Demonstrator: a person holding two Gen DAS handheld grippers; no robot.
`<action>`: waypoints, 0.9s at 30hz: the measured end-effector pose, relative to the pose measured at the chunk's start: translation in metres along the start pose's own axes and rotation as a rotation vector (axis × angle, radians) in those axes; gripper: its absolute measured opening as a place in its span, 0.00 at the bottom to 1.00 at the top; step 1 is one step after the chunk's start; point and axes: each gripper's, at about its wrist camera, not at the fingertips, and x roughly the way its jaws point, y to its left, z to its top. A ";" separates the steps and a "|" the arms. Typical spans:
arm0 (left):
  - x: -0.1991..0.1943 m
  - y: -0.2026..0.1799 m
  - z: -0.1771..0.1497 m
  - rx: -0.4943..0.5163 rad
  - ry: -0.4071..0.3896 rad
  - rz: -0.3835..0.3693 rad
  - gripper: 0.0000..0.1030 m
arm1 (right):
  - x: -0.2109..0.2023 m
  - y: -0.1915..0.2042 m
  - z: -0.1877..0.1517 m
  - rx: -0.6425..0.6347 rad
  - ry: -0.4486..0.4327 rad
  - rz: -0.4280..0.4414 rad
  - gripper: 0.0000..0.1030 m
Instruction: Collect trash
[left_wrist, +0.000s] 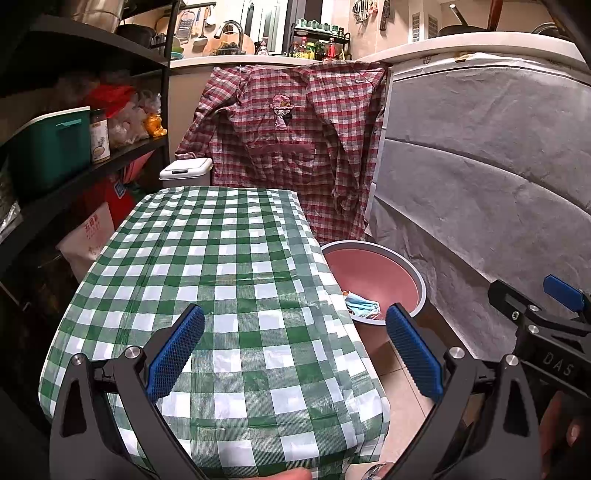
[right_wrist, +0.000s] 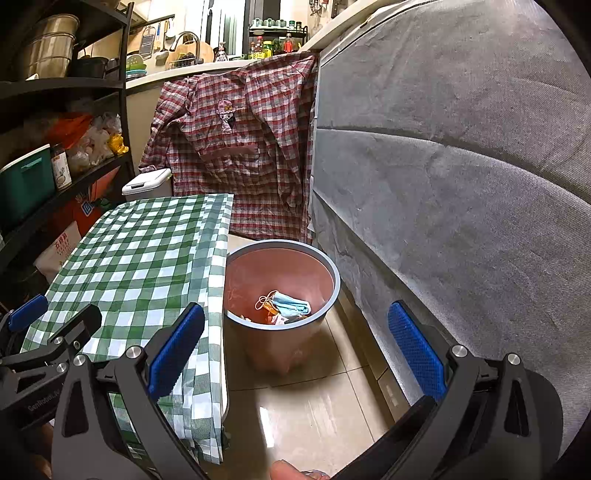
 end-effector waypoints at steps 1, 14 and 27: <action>0.000 0.000 0.000 0.000 -0.001 0.000 0.93 | 0.000 0.000 0.000 0.000 0.000 -0.001 0.95; 0.000 -0.003 0.000 0.004 -0.002 0.005 0.93 | 0.000 0.000 0.000 -0.002 -0.001 -0.001 0.95; -0.001 0.000 0.000 0.009 -0.001 0.001 0.93 | 0.001 0.000 -0.001 0.000 -0.001 0.000 0.95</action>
